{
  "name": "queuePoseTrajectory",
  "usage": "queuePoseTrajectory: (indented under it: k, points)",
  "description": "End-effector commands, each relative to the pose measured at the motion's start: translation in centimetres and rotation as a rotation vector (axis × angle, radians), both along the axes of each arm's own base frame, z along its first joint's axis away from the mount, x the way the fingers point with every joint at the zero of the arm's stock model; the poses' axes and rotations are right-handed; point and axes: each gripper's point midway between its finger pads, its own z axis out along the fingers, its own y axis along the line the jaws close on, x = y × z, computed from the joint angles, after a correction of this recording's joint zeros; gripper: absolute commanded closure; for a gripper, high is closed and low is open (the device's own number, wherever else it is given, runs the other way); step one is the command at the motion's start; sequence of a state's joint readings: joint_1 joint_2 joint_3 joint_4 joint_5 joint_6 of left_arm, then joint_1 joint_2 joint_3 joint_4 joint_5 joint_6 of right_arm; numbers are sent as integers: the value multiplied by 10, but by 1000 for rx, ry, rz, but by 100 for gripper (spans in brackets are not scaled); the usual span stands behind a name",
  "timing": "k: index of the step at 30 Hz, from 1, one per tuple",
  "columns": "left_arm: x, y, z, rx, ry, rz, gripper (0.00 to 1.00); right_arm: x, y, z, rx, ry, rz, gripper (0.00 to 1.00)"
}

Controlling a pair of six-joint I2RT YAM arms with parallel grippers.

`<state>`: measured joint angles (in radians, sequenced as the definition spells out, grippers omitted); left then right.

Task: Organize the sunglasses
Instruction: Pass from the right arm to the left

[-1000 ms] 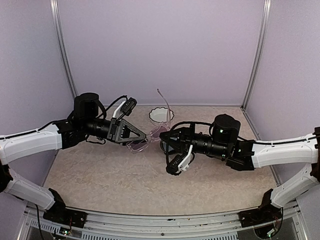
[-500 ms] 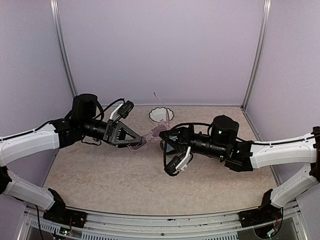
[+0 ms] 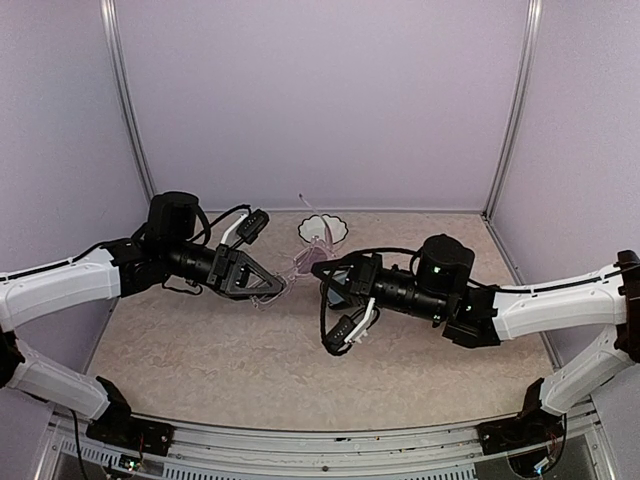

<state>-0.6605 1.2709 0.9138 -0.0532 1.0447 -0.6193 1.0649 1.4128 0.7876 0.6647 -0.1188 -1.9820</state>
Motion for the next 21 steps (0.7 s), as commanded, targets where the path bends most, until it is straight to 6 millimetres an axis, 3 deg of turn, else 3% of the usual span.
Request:
queuePoseTrajectory:
  k: [1,4,10,15,21]
  points:
    - [-8,1,-1,-13,-8,-41,77,4,0,-5,0,-22,-34,100]
    - [-8,2,0,-15,-12,-37,82,4,-1,-6,1,-21,-40,100]
    - [-3,3,0,-13,-10,-19,89,2,-4,-6,14,-21,-46,83]
    - [7,6,2,-16,-5,19,90,-1,-9,-4,37,-12,-53,71]
    - [27,11,-1,-6,5,97,90,-11,-26,-6,127,115,-44,67]
